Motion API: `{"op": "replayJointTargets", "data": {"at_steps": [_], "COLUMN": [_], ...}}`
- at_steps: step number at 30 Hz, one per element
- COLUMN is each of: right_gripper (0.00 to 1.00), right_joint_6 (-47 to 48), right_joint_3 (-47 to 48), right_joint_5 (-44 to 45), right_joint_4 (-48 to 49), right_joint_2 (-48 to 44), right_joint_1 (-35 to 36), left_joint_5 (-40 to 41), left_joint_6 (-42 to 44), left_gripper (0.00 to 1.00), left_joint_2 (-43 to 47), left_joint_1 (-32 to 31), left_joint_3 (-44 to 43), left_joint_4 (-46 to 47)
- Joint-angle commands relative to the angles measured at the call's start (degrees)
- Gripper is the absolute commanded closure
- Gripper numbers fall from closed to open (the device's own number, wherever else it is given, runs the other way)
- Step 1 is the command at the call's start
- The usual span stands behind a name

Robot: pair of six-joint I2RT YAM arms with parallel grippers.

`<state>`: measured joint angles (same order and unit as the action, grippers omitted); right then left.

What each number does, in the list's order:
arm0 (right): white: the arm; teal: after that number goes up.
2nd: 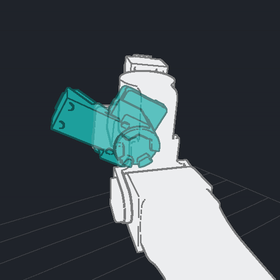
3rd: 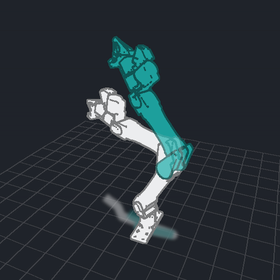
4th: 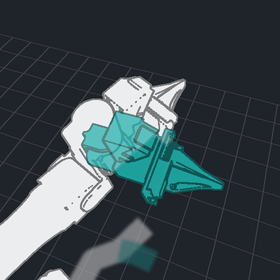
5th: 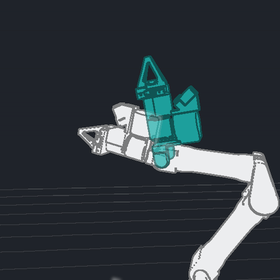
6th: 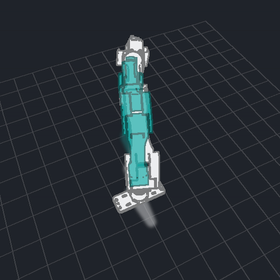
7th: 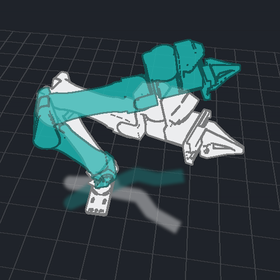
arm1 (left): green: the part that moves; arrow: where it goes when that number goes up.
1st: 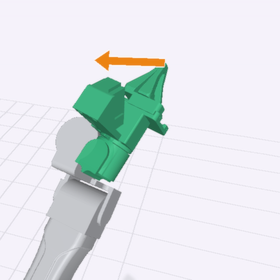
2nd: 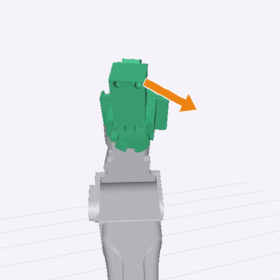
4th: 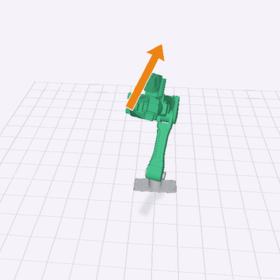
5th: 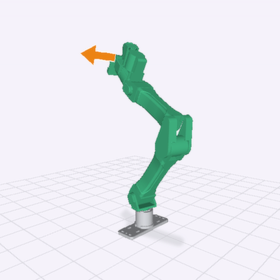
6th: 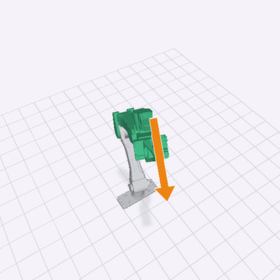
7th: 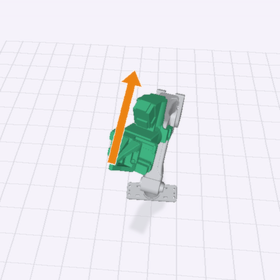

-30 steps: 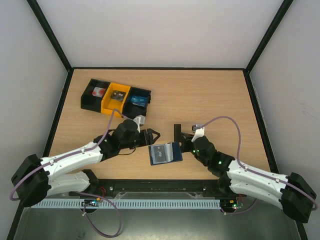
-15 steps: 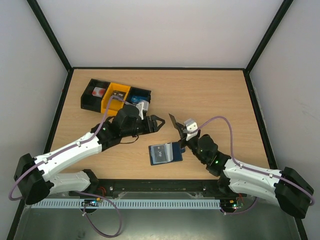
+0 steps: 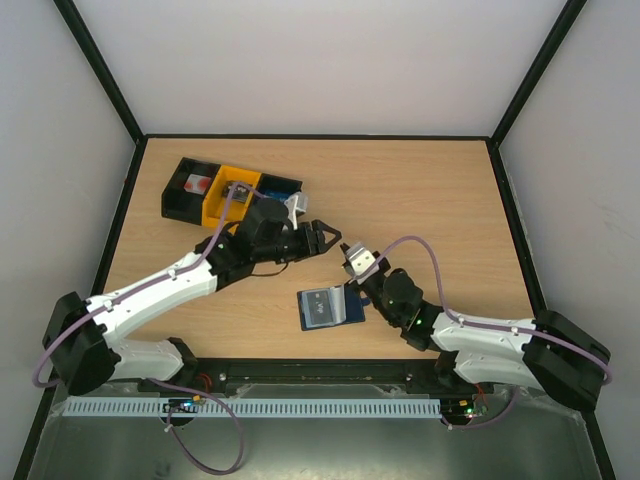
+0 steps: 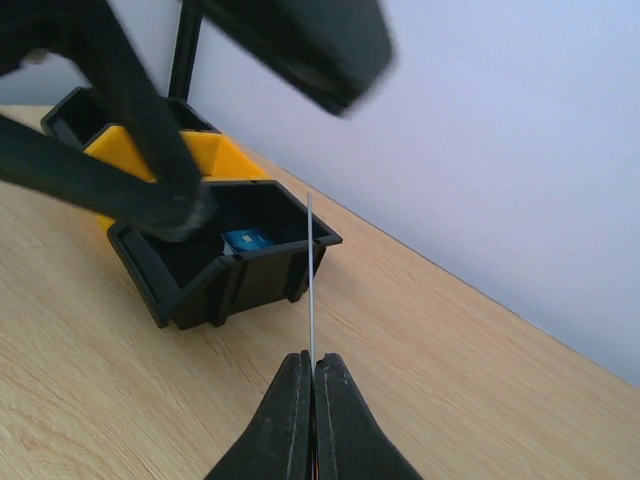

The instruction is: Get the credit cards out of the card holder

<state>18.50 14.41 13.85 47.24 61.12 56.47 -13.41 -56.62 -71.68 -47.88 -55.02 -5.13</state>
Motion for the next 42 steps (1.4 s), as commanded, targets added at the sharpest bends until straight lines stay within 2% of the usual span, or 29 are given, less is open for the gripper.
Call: {"op": "replayJointTargets", "data": {"at_steps": [1, 7, 11, 18, 21, 25, 30, 32, 34, 38, 42], "right_gripper": [0.98, 0.98, 0.98, 0.98, 0.98, 0.98, 0.98, 0.98, 0.93, 0.75, 0.6], "right_joint_6": [4.71, 5.28, 5.39, 5.94, 6.15, 6.24, 5.61, 4.76, 3.82, 0.22, -9.24], "right_joint_3": [2.03, 1.98, 1.83, 2.36, 2.67, 2.77, 1.84, 1.23, 0.98, 0.92, 2.46], "right_joint_5": [4.42, 5.72, 4.98, 5.96, 5.96, 6.64, 7.13, 6.47, 5.73, 4.38, 2.73], "right_joint_4": [5.63, 6.36, 6.57, 7.04, 7.16, 7.41, 7.39, 6.87, 5.57, 1.06, -8.45], "right_joint_2": [2.77, 3.83, 3.65, 5.7, 6.45, 7.51, 7.6, 6.93, 5.88, 2.16, -3.42], "right_joint_1": [2.78, 4.41, 4.42, 4.48, 4.56, 4.56, 4.53, 4.6, 4.59, 4.59, 4.53], "left_joint_5": [0.73, 3.25, 2.55, -3.91, -4.3, -4.89, -2.64, -2.25, -2.14, -0.65, -0.74], "left_joint_6": [0.07, -0.46, -1.08, -4.05, -4.94, -5.57, -4.65, -3.99, -2.55, 0.53, 4.73], "left_gripper": [0.38, 0.48, 0.49, 0.5, 0.54, 0.68, 0.96, 0.97, 0.97, 0.97, 0.97], "left_joint_2": [-2.68, -3.59, -4.52, -6.68, -7.18, -7.23, -6.76, -6.5, -6.11, -4.54, -1.34], "left_joint_1": [1.84, 3.48, 4.08, 4.12, 4.11, 4.11, 4.19, 4.36, 4.5, 4.9, 6.64], "left_joint_3": [-3.75, -3.62, -3.37, -1.08, 0.11, 1.32, 1.5, 1.74, 1.76, 2.21, 4.29], "left_joint_4": [-2.34, -4.89, -4.54, 1.29, 2.29, 3.2, 1.11, 0.9, 0.71, -0.64, -0.32]}}
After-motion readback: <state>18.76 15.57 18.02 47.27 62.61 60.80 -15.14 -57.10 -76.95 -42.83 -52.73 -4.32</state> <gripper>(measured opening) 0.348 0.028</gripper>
